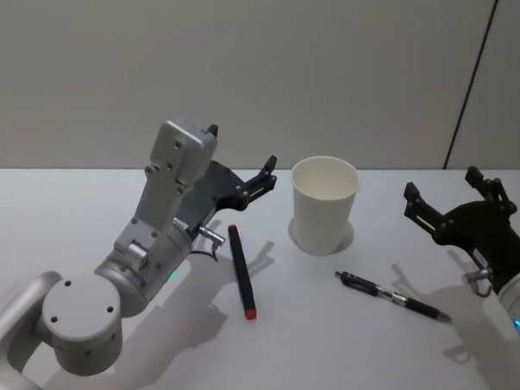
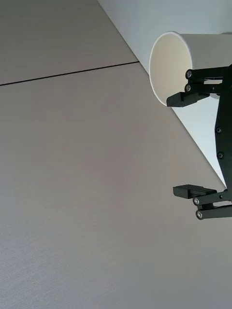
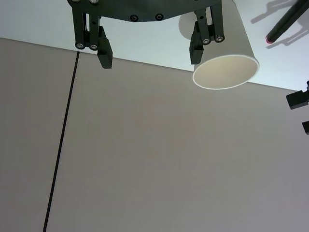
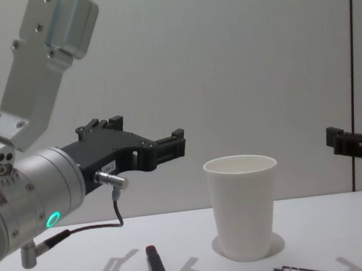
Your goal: Place the pen into the pen holder.
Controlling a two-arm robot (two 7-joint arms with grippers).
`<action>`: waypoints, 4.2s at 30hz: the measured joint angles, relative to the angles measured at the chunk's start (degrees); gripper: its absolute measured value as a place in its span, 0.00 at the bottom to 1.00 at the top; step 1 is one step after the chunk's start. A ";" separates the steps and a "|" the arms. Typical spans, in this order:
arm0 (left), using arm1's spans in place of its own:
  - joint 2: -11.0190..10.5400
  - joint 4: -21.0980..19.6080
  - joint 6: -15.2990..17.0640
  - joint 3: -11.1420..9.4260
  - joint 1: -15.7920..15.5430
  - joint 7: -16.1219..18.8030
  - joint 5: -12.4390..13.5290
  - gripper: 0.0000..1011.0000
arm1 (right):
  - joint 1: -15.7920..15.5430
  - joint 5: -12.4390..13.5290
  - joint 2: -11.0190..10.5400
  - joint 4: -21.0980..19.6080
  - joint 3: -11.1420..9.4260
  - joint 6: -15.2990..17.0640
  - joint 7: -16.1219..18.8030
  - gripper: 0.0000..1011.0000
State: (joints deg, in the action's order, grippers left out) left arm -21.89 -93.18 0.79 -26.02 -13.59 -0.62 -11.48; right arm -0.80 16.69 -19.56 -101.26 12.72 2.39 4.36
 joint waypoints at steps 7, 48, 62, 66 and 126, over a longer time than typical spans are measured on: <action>0.00 0.00 0.00 0.00 0.00 0.00 0.00 0.99 | -0.46 0.96 -1.38 -0.94 -0.88 1.55 1.31 0.99; 0.00 0.00 0.00 0.00 0.00 0.00 0.00 0.99 | -2.61 -3.64 -10.72 -5.54 -2.37 17.21 16.40 0.99; 0.00 0.00 0.00 0.00 0.00 0.00 0.00 0.99 | -0.98 -4.63 -9.18 -1.87 -1.00 18.36 18.55 0.99; 0.00 0.00 0.00 0.00 0.00 0.00 0.00 0.99 | -0.37 -4.80 -8.58 -0.54 -0.59 18.04 19.22 0.99; 0.00 0.00 0.00 0.00 0.00 0.00 0.00 0.99 | 5.26 -7.71 -4.03 9.39 2.90 16.04 24.75 0.76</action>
State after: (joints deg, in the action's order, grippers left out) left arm -21.90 -93.18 0.79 -26.02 -13.59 -0.63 -11.48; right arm 4.46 8.98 -23.59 -91.87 15.63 18.43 29.11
